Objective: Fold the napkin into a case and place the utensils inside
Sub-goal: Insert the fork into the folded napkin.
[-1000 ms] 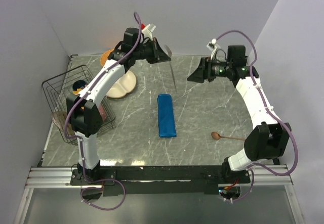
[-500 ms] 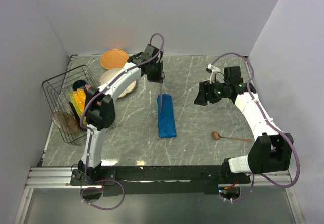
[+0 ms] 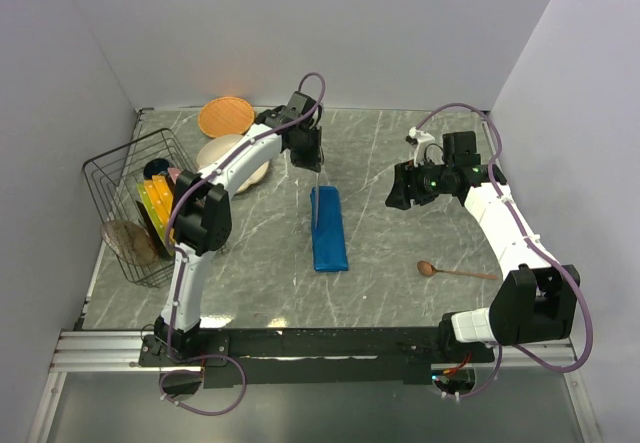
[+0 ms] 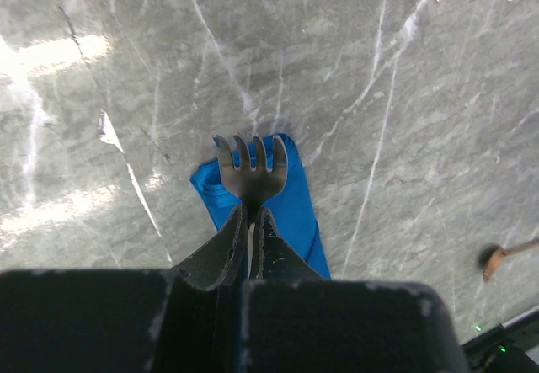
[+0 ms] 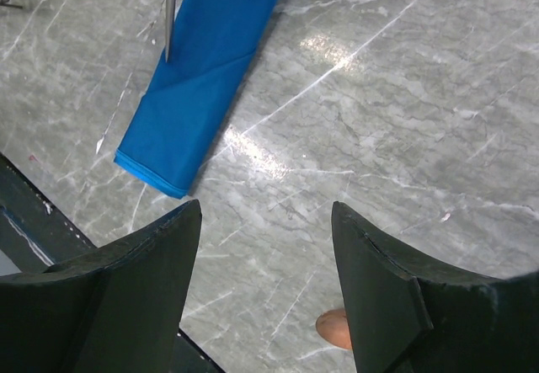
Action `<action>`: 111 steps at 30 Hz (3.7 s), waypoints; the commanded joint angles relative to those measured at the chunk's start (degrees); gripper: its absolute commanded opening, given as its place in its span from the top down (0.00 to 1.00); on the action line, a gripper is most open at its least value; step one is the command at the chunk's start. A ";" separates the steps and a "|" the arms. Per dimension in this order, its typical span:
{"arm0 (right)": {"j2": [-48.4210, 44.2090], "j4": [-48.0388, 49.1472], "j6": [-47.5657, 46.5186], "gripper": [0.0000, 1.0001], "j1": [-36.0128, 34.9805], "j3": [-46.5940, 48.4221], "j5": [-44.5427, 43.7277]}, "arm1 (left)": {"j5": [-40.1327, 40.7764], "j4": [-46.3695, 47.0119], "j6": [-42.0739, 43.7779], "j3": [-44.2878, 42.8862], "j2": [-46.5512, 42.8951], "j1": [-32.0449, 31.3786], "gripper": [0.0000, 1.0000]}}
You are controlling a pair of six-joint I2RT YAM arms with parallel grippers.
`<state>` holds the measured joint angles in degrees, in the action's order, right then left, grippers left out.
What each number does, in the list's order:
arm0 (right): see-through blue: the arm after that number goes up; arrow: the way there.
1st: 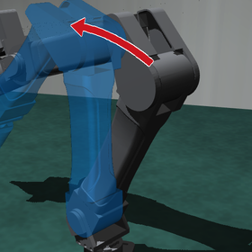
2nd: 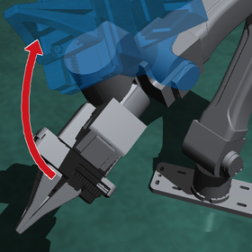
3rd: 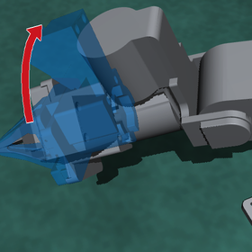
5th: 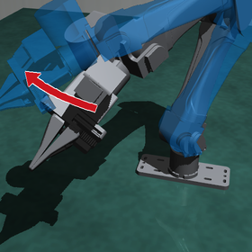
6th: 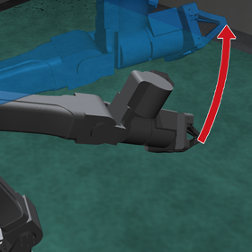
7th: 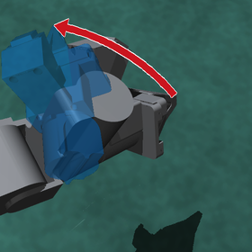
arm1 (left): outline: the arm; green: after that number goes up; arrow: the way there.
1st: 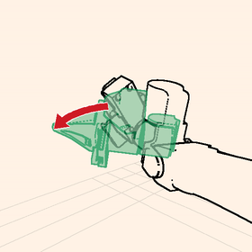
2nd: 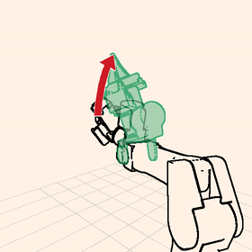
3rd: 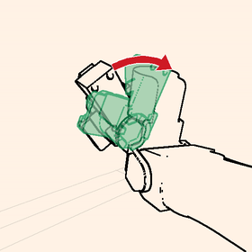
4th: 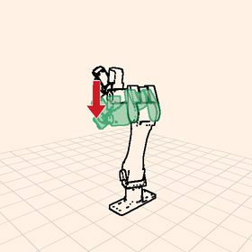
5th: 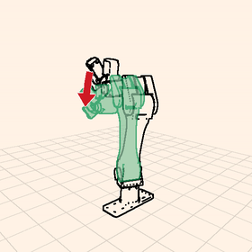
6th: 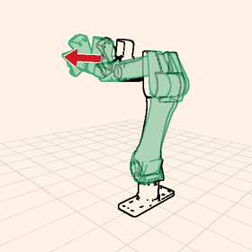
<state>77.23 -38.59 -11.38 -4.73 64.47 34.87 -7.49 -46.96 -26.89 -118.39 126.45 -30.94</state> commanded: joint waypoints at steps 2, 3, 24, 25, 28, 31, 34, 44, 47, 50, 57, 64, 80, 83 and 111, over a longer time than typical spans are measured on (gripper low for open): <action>-1.91 -0.70 -1.19 0.29 -0.28 1.01 0.02 | -4.81 0.11 -2.55 -1.94 0.72 0.18 0.99; -1.82 -0.87 -1.10 0.30 -0.36 1.10 0.02 | -5.25 0.11 -2.72 -1.85 0.81 0.18 0.99; -0.33 -2.54 -2.60 0.30 -0.36 2.15 0.46 | -9.83 -1.21 -6.33 5.53 0.29 0.62 0.99; -0.33 -2.54 -2.69 0.30 -0.37 2.07 0.46 | -9.92 -1.29 -6.41 5.62 0.28 0.62 0.99; -0.15 -2.72 -2.95 0.30 -0.37 1.89 0.46 | -10.36 -1.38 -6.85 6.41 0.20 0.53 0.99; -0.33 -2.72 -3.12 0.30 -0.36 1.54 0.63 | -10.97 -1.56 -7.03 7.47 0.11 0.62 0.99; -0.42 -2.72 -3.12 0.30 -0.37 1.19 0.63 | -11.76 -1.64 -7.47 8.52 -0.24 0.79 0.99; -1.38 -2.28 -3.12 0.30 -0.37 -0.74 1.25 | -12.46 -2.70 -8.52 11.25 -2.35 0.88 0.99; -3.04 -0.10 -4.09 0.34 -1.06 -2.50 2.57 | -12.73 -2.96 -8.96 12.91 -2.44 0.97 0.99; -6.20 3.68 -7.76 0.48 -3.26 -5.84 2.13 | -13.17 -2.96 -9.40 13.88 -2.53 1.06 0.99; -17.72 26.60 -21.30 0.65 -20.29 -26.63 -1.02 | -13.78 -2.79 -10.02 14.50 -2.44 0.97 0.99; -14.32 38.41 -31.77 0.73 -45.94 -32.91 -4.45 | -13.70 -2.61 -9.93 16.17 -2.70 0.97 0.99; -3.06 27.08 -49.53 0.86 -53.89 -27.73 0.90 | -12.91 -2.43 -10.37 16.43 -2.79 0.97 0.99; -0.95 25.76 -51.19 0.86 -55.47 -27.90 -0.67 | -12.73 -2.61 -10.11 16.87 -3.14 0.88 0.99; 9.43 38.50 -40.48 0.92 -61.54 -29.57 -24.06 | -9.30 -3.23 -13.09 23.46 -9.47 -1.84 0.99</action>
<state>85.76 0.56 -53.39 -66.37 35.75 12.82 -16.69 -48.84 -38.22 -97.01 119.92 -32.69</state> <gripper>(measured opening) 0.087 0.032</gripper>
